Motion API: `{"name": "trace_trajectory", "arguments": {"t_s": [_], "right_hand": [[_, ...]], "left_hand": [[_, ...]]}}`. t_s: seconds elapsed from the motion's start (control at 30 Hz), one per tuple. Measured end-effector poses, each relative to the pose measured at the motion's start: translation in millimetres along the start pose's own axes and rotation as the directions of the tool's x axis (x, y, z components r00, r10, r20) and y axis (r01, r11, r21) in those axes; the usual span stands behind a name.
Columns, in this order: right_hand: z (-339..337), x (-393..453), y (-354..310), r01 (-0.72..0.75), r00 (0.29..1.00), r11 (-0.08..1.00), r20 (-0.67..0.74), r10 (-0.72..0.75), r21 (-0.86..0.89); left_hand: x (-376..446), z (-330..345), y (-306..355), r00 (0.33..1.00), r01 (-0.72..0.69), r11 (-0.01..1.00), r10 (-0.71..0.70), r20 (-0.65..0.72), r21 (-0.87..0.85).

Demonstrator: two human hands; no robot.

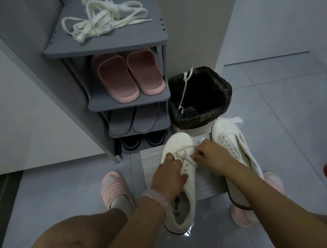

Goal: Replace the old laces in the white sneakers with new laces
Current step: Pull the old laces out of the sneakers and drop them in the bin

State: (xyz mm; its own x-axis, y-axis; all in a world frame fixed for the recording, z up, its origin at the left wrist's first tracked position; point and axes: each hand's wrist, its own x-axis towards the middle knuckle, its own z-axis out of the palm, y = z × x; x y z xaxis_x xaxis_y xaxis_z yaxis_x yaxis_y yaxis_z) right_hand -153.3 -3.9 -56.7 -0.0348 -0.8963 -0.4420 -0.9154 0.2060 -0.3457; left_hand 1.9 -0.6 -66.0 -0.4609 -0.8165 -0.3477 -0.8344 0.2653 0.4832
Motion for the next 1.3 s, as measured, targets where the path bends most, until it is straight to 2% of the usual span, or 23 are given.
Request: {"name": "trace_trajectory", "arguments": {"t_s": [0.07, 0.1, 0.17, 0.23, 0.3, 0.33, 0.43, 0.47, 0.57, 0.6, 0.63, 0.67, 0.7, 0.73, 0.77, 0.8, 0.83, 0.9, 0.97, 1.03, 1.13, 1.23, 1.3], "right_hand": [[0.1, -2.0, -1.6, -0.002, 1.0, 0.988, 0.003, 0.002, 0.155], [-1.0, -3.3, -2.2, -0.029, 0.999, 0.942, -0.005, 0.032, 0.335], [-7.1, -7.9, -3.1, -0.107, 0.991, 0.671, 0.021, 0.135, 0.733], [-18.9, -11.9, -1.1, -0.08, 0.983, 0.37, 0.011, 0.183, 0.925], [-35.6, -14.7, 3.4, 0.009, 0.988, 0.171, -0.035, 0.149, 0.985], [-44.3, -15.7, 5.4, 0.05, 0.99, 0.117, -0.065, 0.122, 0.992], [-53.7, -19.2, 7.0, 0.107, 0.989, 0.134, -0.12, 0.091, 0.985], [-52.5, -20.1, 5.9, 0.125, 0.987, 0.092, -0.133, 0.091, 0.988], [-57.6, -22.3, 0.5, 0.194, 0.981, -0.286, -0.18, 0.075, 0.939], [-65.6, -24.6, -0.4, 0.218, 0.976, -0.373, -0.212, 0.058, 0.902], [-75.8, -27.3, -0.5, 0.241, 0.969, -0.372, -0.241, 0.047, 0.897], [-84.3, -29.7, 0.7, 0.261, 0.965, -0.268, -0.255, 0.056, 0.927], [-89.1, -32.4, 1.5, 0.262, 0.963, -0.063, -0.257, 0.082, 0.963], [-88.8, -33.5, 2.4, 0.23, 0.961, 0.205, -0.255, 0.107, 0.952], [-84.8, -33.7, 2.8, 0.161, 0.964, 0.454, -0.238, 0.118, 0.877], [-78.0, -32.7, 3.0, 0.09, 0.97, 0.634, -0.212, 0.119, 0.768], [-68.9, -31.1, 2.6, 0.038, 0.978, 0.764, -0.181, 0.104, 0.644], [-47.4, -28.0, 0.4, -0.024, 0.994, 0.931, -0.089, 0.061, 0.364], [-29.1, -30.8, -8.5, -0.042, 0.999, 0.996, -0.007, 0.043, 0.073], [-10.3, -38.7, -22.6, 0.053, 0.998, 0.994, 0.035, -0.05, -0.095], [15.5, -55.3, -44.6, 0.186, 0.983, 0.973, 0.024, -0.184, -0.139], [31.9, -62.9, -50.4, 0.208, 0.978, 0.961, 0.004, -0.211, -0.181], [37.5, -61.7, -47.6, 0.217, 0.976, 0.952, 0.014, -0.219, -0.216]], "left_hand": [[-0.6, 0.3, -0.2, 1.0, 0.002, 1.0, -0.002, 0.003, -0.002], [-0.9, 0.5, -0.5, 1.0, 0.005, 1.0, -0.005, 0.004, -0.006], [-1.2, 0.3, -0.8, 1.0, 0.016, 1.0, -0.015, 0.005, -0.019], [-1.0, 0.4, -0.2, 1.0, 0.022, 0.999, -0.022, 0.011, -0.024], [-0.4, 0.5, 1.4, 1.0, 0.025, 0.999, -0.024, 0.02, -0.023], [-0.1, 0.4, 2.0, 0.999, 0.026, 0.999, -0.026, 0.024, -0.02], [0.0, 0.1, 2.2, 0.999, 0.03, 0.999, -0.029, 0.027, -0.024], [-0.5, -0.3, 2.1, 0.999, 0.03, 0.999, -0.029, 0.026, -0.023], [-0.6, -1.1, 1.4, 0.999, 0.029, 1.0, -0.029, 0.038, -0.011], [-0.2, -0.5, 1.1, 0.998, 0.033, 0.999, -0.033, 0.044, -0.008], [0.3, -0.2, 1.6, 0.998, 0.037, 0.999, -0.037, 0.046, -0.005], [1.1, -0.1, 3.1, 0.998, 0.041, 0.999, -0.041, 0.04, -0.003], [1.9, -0.8, 4.7, 0.999, 0.05, 0.999, -0.05, 0.016, -0.007], [3.1, -2.5, 6.2, 0.997, 0.068, 0.997, -0.069, -0.033, -0.026], [4.5, -5.2, 7.0, 0.99, 0.095, 0.994, -0.1, -0.097, -0.061], [6.4, -8.7, 7.0, 0.976, 0.123, 0.986, -0.14, -0.168, -0.11], [8.6, -12.0, 5.4, 0.955, 0.142, 0.975, -0.181, -0.235, -0.172], [14.6, -15.9, 0.0, 0.927, 0.164, 0.948, -0.242, -0.287, -0.272], [19.2, -14.5, -3.9, 0.937, 0.177, 0.94, -0.251, -0.241, -0.29], [23.1, -10.4, -4.8, 0.951, 0.174, 0.952, -0.228, -0.208, -0.25], [27.3, -8.2, -4.5, 0.943, 0.142, 0.965, -0.199, -0.266, -0.221], [28.1, -8.5, -3.9, 0.942, 0.111, 0.972, -0.169, -0.29, -0.208], [27.8, -7.3, -3.4, 0.92, 0.116, 0.954, -0.207, -0.332, -0.275]]}}
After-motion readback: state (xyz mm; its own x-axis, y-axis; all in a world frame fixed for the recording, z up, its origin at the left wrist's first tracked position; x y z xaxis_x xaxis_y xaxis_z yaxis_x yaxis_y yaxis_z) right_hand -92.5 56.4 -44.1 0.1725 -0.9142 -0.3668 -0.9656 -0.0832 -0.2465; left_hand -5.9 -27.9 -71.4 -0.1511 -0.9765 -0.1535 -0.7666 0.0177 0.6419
